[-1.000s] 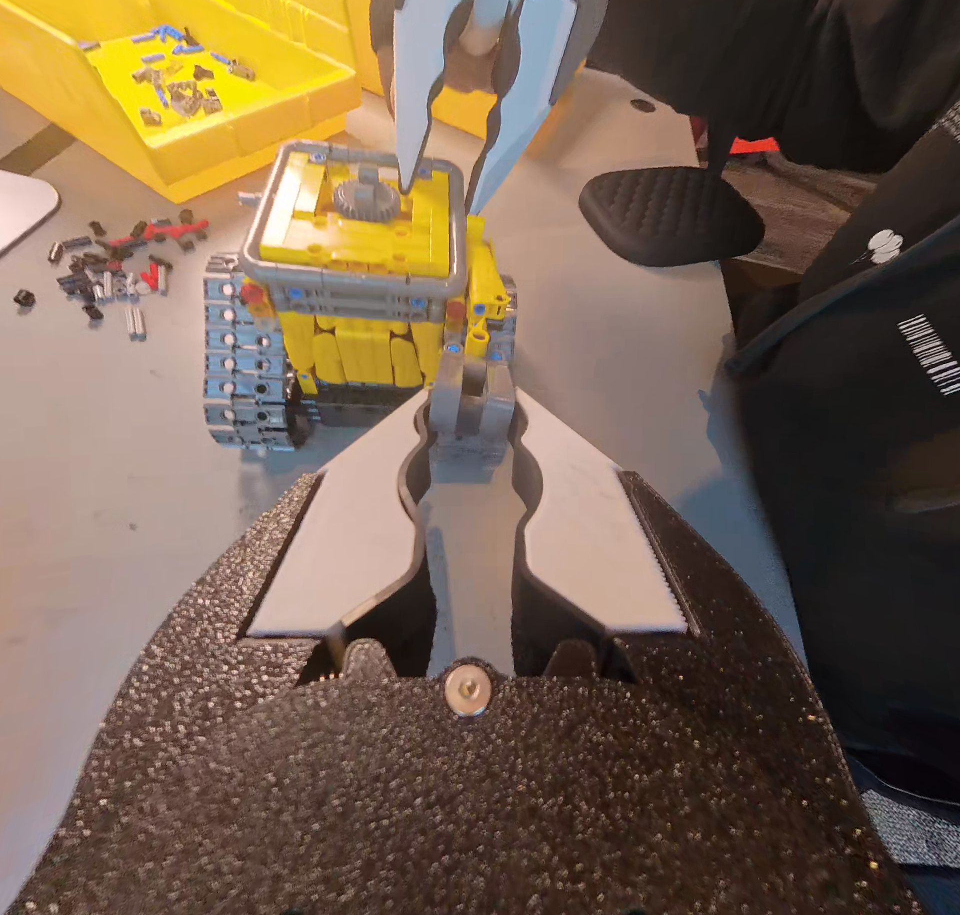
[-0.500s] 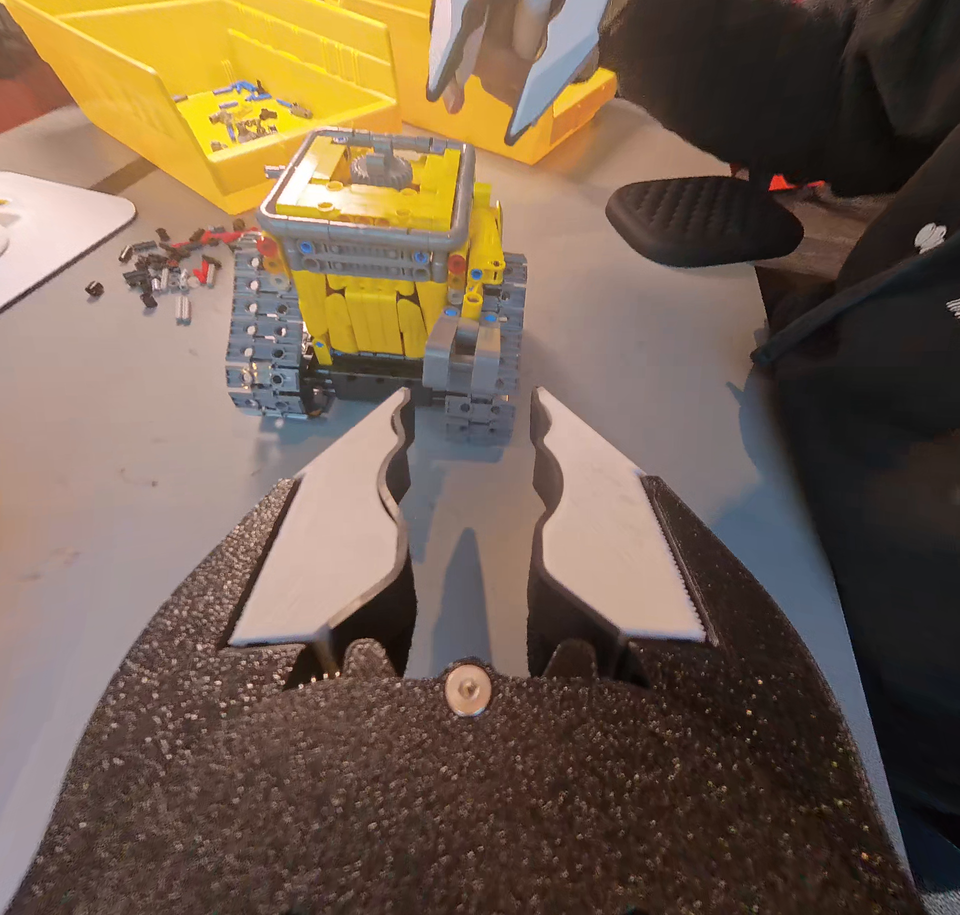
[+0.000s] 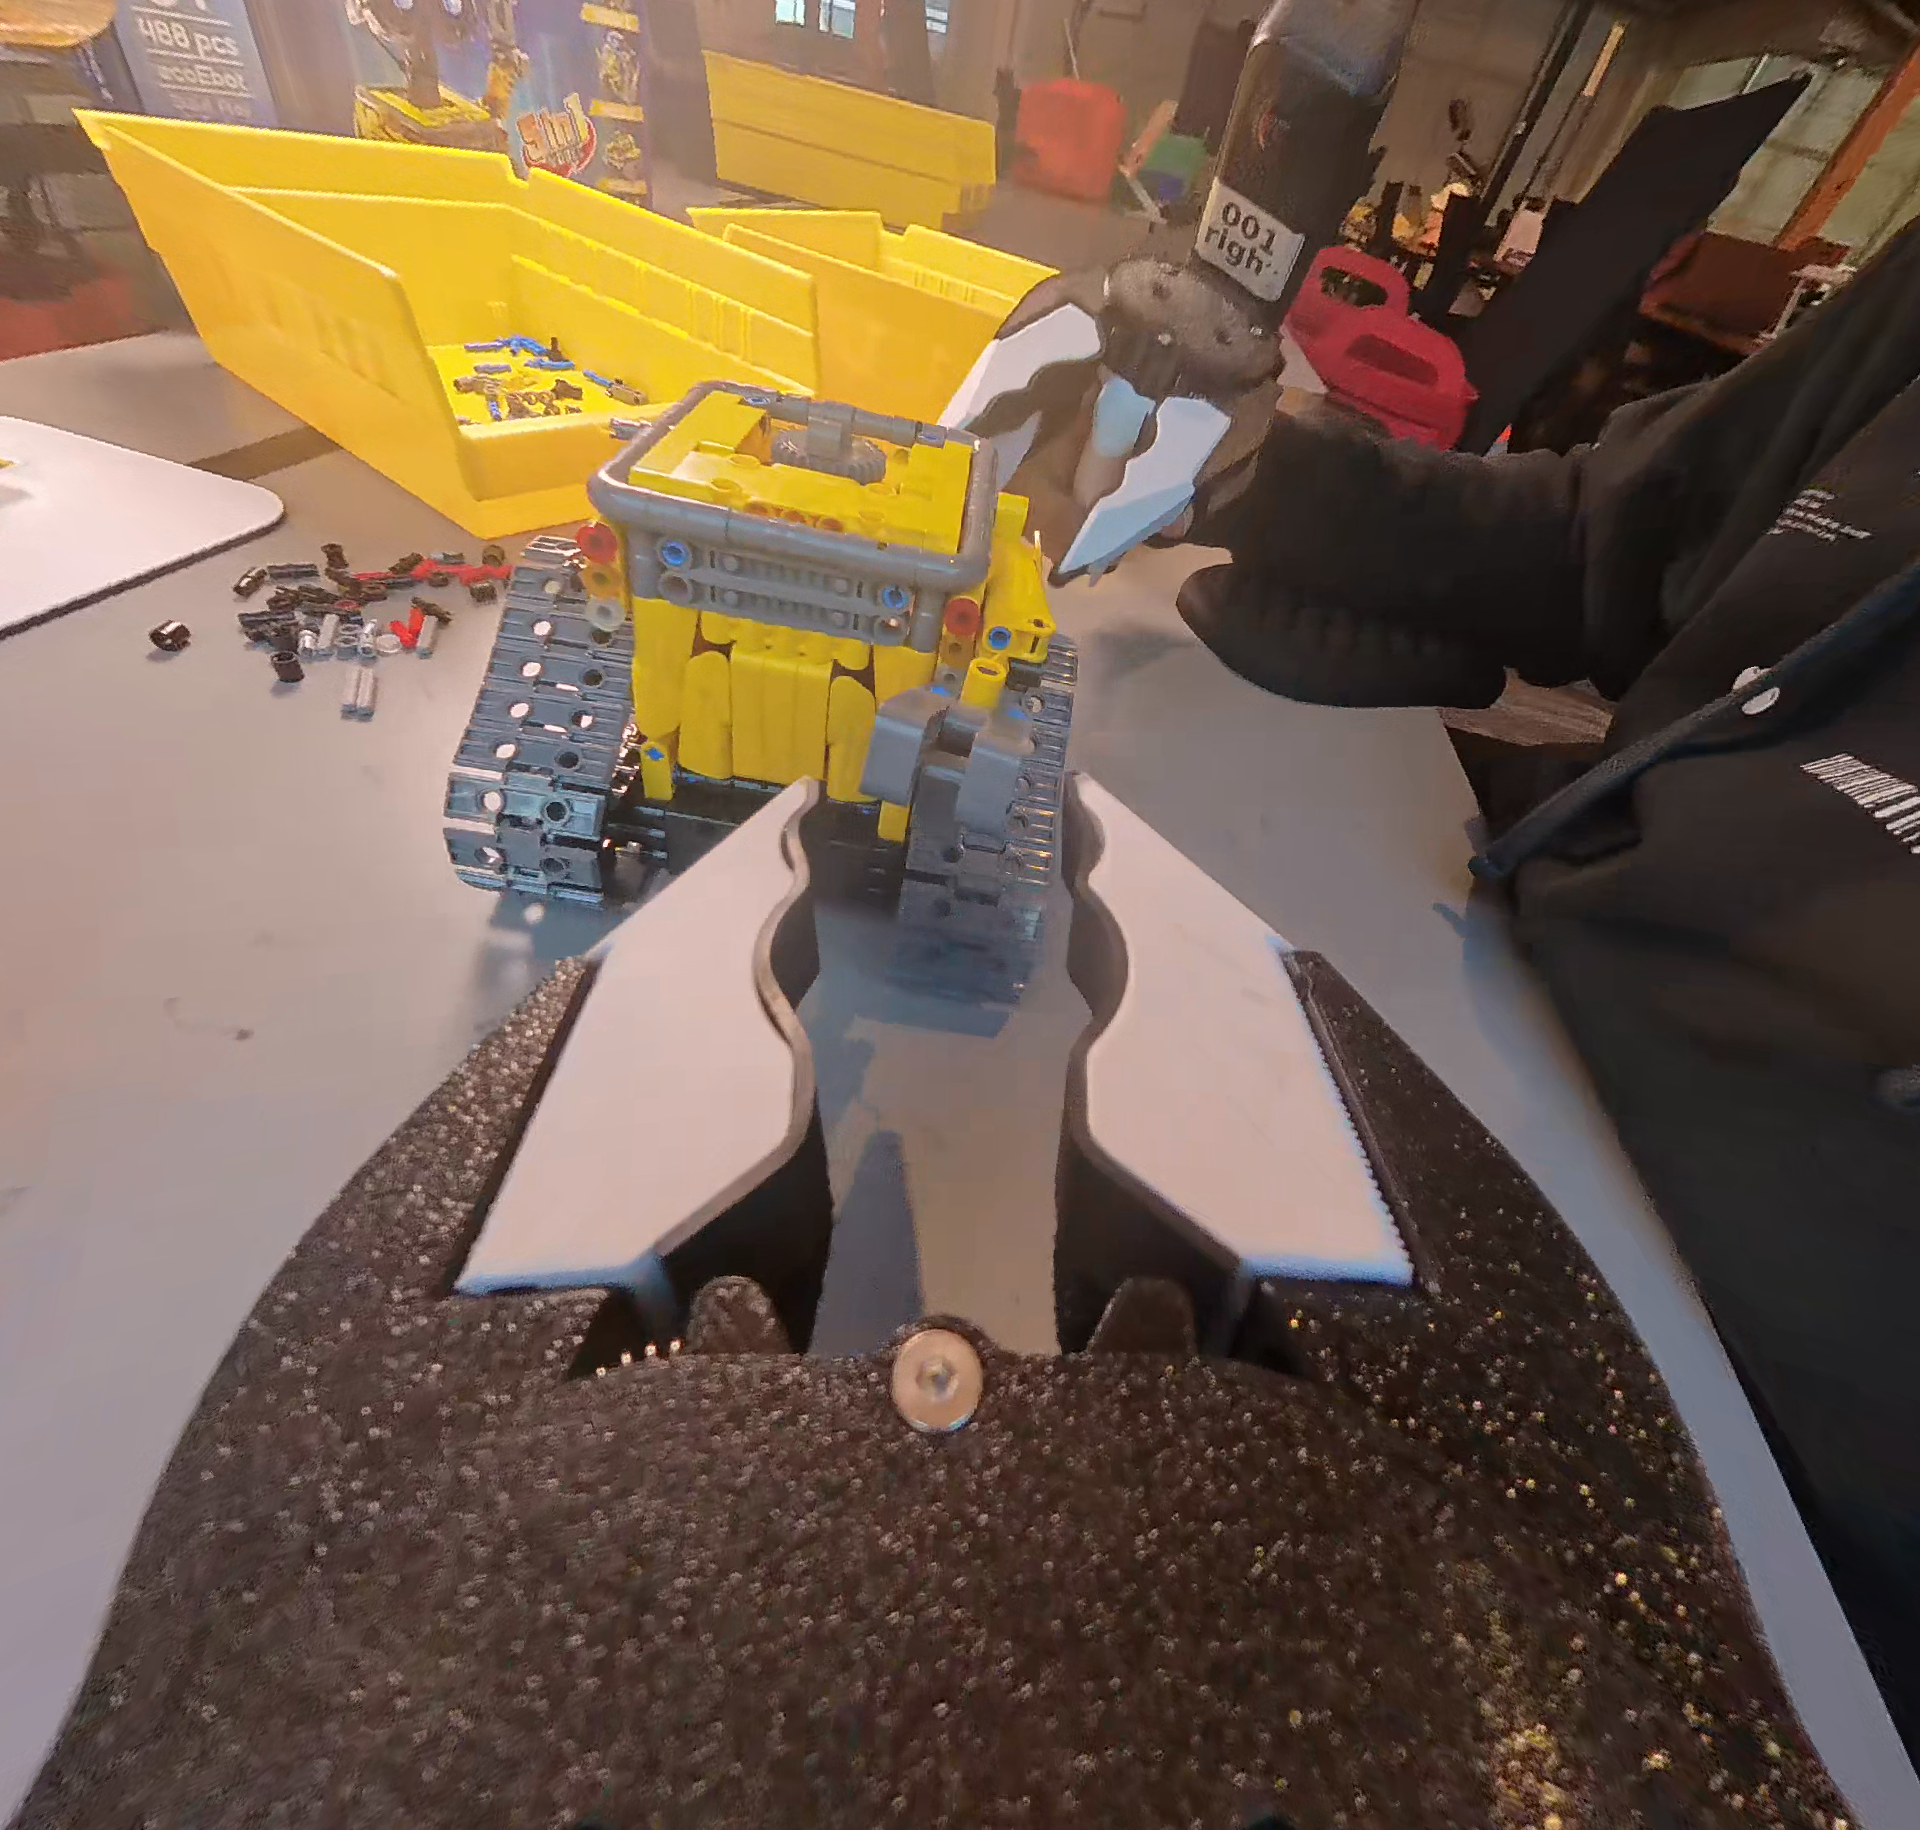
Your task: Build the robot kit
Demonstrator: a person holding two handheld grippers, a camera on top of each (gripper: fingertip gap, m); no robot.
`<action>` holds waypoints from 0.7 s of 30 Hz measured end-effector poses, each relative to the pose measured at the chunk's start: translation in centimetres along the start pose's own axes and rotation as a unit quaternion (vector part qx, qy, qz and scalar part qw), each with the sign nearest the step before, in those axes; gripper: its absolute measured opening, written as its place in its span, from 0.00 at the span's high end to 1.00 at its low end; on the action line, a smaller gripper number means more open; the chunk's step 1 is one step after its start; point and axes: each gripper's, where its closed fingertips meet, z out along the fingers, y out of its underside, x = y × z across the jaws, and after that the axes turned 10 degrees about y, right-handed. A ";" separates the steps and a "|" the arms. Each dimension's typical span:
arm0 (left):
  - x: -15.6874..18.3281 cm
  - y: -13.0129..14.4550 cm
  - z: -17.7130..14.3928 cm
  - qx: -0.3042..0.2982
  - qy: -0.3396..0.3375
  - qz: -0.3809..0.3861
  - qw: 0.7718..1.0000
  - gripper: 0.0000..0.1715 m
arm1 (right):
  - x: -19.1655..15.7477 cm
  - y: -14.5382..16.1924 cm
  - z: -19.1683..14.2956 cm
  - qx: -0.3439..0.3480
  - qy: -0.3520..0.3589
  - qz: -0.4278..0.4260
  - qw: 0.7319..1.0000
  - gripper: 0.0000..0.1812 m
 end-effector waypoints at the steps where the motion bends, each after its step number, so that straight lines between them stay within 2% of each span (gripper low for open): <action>1: 0.1 -0.2 -0.2 0.004 0.000 0.004 1.000 0.73 | 0.0 0.3 0.1 -0.004 0.003 -0.015 1.000 0.71; 7: 1.0 -0.6 -0.4 0.014 0.001 0.029 0.999 0.65 | -1.2 2.0 0.9 -0.026 0.002 -0.062 0.998 0.69; 13: 0.3 1.0 0.3 -0.026 -0.018 0.028 0.999 0.66 | -1.4 1.8 0.9 -0.027 0.019 -0.090 0.995 0.69; 21: -1.1 0.4 -0.4 -0.010 -0.074 0.041 0.996 0.67 | -1.8 1.4 0.9 -0.026 0.031 -0.119 0.992 0.66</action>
